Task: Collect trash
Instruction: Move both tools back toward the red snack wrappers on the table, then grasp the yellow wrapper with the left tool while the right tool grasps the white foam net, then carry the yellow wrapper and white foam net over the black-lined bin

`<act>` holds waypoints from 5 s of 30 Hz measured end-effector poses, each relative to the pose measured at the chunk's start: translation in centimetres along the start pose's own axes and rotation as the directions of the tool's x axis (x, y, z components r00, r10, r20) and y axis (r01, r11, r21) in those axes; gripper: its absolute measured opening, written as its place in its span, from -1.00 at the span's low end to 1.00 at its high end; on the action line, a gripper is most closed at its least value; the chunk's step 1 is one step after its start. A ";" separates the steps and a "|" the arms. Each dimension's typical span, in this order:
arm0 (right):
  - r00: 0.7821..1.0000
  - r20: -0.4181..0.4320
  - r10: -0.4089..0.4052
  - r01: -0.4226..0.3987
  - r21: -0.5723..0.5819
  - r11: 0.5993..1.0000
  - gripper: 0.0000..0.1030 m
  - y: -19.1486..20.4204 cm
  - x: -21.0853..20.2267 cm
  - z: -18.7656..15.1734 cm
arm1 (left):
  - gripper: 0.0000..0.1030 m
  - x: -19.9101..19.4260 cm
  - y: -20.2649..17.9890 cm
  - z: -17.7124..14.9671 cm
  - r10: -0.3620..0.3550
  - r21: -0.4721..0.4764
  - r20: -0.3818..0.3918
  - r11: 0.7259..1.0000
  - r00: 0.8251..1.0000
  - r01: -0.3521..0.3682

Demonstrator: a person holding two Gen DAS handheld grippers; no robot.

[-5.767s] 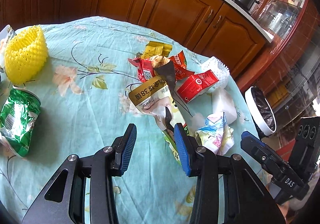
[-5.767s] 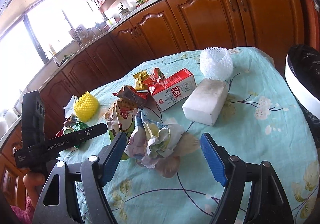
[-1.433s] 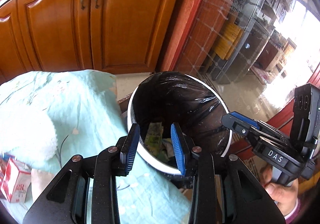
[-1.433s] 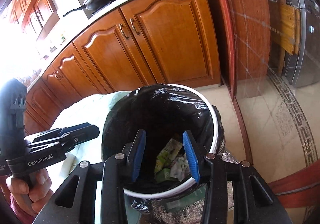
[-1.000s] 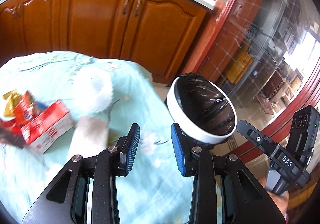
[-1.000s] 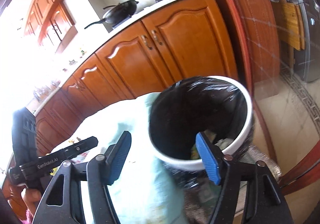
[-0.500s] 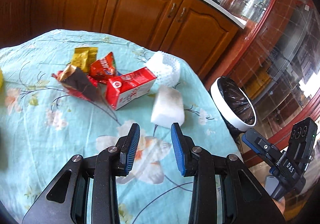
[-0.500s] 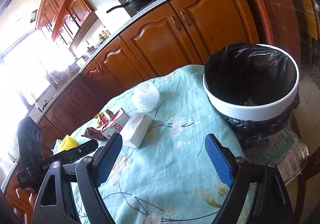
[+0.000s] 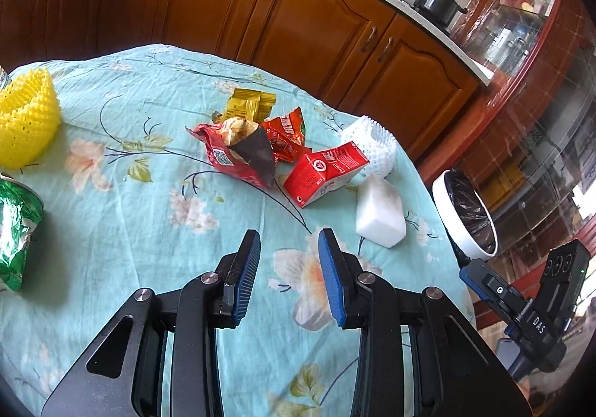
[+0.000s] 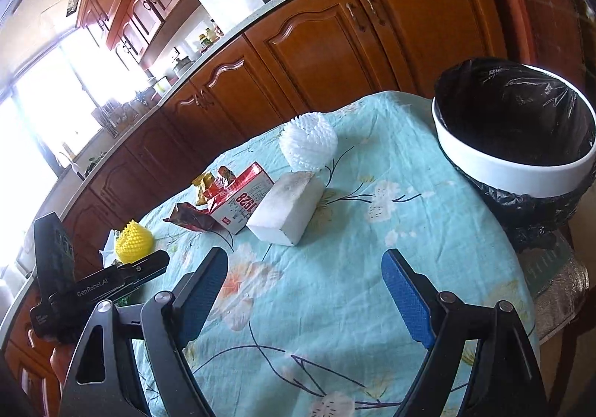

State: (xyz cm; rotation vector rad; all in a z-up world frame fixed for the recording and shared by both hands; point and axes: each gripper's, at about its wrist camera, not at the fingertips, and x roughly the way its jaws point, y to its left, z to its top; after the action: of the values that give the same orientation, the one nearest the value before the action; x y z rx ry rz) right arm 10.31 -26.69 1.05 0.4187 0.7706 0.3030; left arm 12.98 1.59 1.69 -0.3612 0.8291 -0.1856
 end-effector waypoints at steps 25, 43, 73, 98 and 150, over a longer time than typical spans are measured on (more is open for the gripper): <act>1.000 -0.020 -0.010 0.008 -0.073 0.997 0.67 1.5 5.2 6.1 | -0.38 2.7 1.9 8.6 0.102 0.074 0.024 0.992 0.995 -0.103; 0.988 -0.134 -0.072 0.066 -0.047 0.997 0.24 -0.4 14.1 10.3 | -0.63 10.8 2.0 11.4 0.141 0.196 -0.108 0.973 0.984 -0.118; 0.999 -0.049 -0.011 0.008 -0.055 0.998 -0.70 0.7 8.8 9.7 | -0.34 12.6 1.8 12.2 0.160 0.234 -0.091 0.963 0.983 -0.135; 0.999 0.033 0.010 -0.009 -0.048 0.999 -0.73 0.0 4.7 9.8 | -0.98 5.5 -4.3 11.2 -0.030 0.261 -0.008 0.965 1.000 0.031; 0.956 0.123 -0.266 0.252 0.123 0.960 -0.75 -17.4 -7.5 10.3 | -0.98 14.5 -31.2 2.3 -0.247 0.476 -0.331 0.790 0.911 0.387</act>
State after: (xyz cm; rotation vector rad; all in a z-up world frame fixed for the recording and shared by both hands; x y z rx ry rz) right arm 14.56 -47.59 4.05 0.4287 0.6981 -0.0138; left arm 23.68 -30.99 5.19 0.0599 0.9238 -0.7827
